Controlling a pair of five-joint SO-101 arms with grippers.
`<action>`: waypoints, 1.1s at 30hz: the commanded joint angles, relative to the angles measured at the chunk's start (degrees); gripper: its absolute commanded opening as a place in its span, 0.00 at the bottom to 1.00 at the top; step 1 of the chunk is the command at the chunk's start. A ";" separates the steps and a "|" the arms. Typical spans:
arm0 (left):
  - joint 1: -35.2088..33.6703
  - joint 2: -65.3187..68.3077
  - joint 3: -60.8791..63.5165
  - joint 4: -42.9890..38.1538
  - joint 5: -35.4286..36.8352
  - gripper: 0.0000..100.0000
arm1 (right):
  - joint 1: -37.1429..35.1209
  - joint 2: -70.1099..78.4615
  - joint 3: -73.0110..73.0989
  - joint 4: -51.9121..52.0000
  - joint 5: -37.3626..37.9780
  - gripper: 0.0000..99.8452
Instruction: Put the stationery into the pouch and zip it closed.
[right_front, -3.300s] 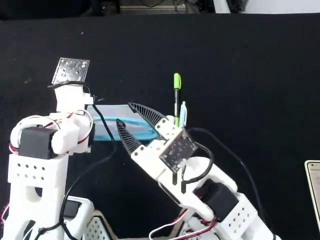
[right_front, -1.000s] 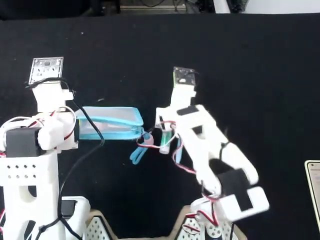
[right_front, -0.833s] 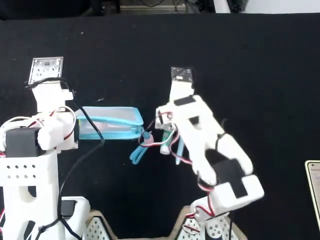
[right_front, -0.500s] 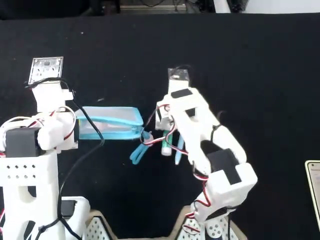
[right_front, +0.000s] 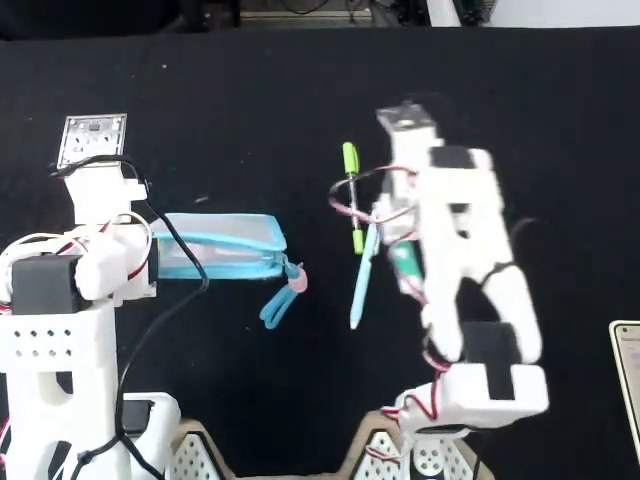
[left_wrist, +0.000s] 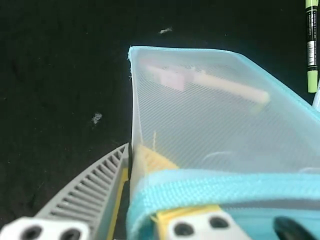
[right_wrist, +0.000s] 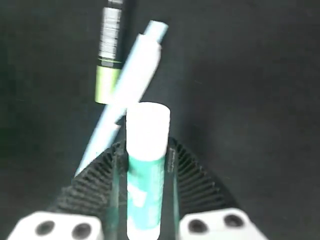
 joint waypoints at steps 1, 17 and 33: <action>-0.92 -0.79 -0.92 -0.62 0.00 0.03 | 5.10 1.89 -3.03 -0.18 7.30 0.01; -0.92 -0.79 -0.92 -0.62 0.00 0.03 | 1.58 22.29 -20.53 10.29 11.87 0.18; -0.92 -0.79 -0.92 -0.53 0.00 0.03 | -1.14 8.13 -7.16 6.24 12.31 0.01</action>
